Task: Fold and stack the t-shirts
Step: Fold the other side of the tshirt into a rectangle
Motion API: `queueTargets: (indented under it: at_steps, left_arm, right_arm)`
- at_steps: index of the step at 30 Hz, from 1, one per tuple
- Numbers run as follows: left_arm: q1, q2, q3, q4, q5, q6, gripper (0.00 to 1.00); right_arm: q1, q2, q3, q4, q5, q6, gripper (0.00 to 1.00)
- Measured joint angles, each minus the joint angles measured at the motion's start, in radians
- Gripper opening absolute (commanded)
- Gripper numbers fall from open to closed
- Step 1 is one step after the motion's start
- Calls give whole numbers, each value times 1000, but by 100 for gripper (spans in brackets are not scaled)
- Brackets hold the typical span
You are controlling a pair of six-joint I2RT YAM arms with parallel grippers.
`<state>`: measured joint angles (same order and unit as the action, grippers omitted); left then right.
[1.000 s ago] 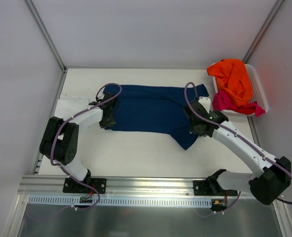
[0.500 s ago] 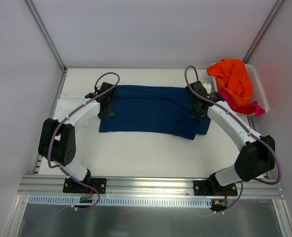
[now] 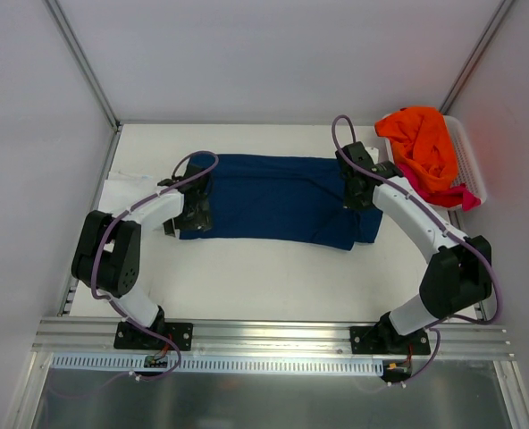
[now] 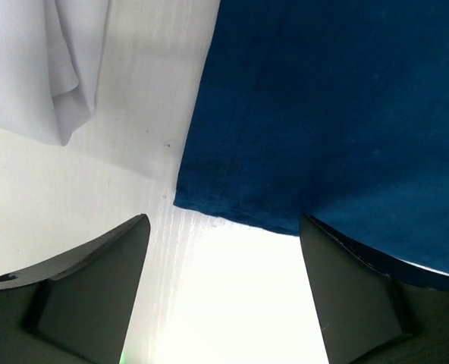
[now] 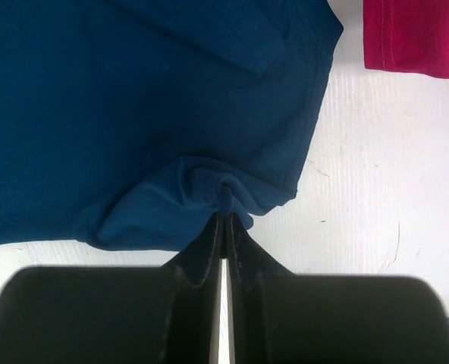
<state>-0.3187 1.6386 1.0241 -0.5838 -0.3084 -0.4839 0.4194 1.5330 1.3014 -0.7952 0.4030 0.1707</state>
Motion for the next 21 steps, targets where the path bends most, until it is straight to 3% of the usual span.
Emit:
queueTargets:
  at_steps: [10,14,15,18,21]
  left_arm:
    - [0,47,-11,22,-2,-10,73]
    - [4,46,-25,52,21,-28,33]
    - [4,45,-31,65,30,-36,16]
    - [6,43,-40,98,51,-47,0]
    - [6,43,-42,106,57,-48,0]
  right_arm:
    - [0,-8,-41,13,-1,0,0]
    - [0,-30,-50,14,-1,0,1]
    - [0,-36,-53,14,0,0,0]
    - [0,-51,-56,14,0,0,0]
    - [0,-56,-56,14,0,0,1]
